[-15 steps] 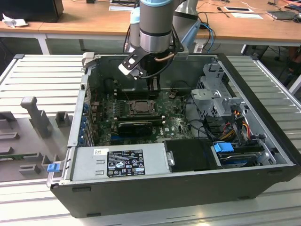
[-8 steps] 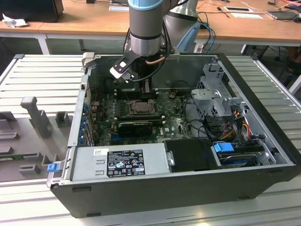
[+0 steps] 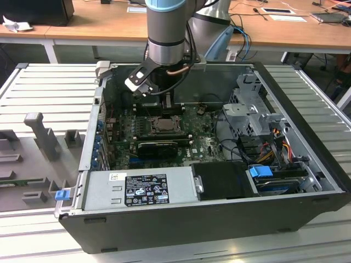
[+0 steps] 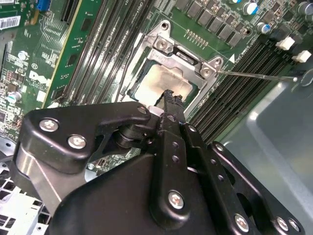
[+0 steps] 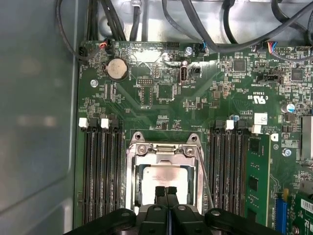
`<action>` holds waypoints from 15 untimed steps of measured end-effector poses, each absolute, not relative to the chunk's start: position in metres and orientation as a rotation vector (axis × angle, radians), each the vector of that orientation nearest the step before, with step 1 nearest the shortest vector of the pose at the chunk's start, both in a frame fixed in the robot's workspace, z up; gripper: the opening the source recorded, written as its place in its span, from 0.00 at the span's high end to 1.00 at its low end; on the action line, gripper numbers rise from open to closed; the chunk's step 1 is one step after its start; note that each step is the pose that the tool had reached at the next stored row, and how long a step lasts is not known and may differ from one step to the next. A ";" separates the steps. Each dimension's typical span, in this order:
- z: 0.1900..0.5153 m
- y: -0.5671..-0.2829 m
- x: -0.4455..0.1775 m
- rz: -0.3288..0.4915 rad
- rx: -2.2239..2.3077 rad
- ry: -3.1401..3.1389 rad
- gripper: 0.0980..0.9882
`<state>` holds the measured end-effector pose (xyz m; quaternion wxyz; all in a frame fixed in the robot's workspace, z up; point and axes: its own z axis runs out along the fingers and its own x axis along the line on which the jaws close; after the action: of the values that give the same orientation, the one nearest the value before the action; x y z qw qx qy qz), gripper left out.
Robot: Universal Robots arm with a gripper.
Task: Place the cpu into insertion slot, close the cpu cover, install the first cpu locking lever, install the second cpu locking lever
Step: 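Close the cpu cover, then install the first cpu locking lever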
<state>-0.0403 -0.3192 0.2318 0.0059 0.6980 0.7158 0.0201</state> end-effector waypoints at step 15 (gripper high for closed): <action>0.258 -0.319 -0.041 0.062 2.186 2.241 0.99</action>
<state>-0.0408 -0.3192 0.2579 0.0052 0.6980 0.7158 0.0198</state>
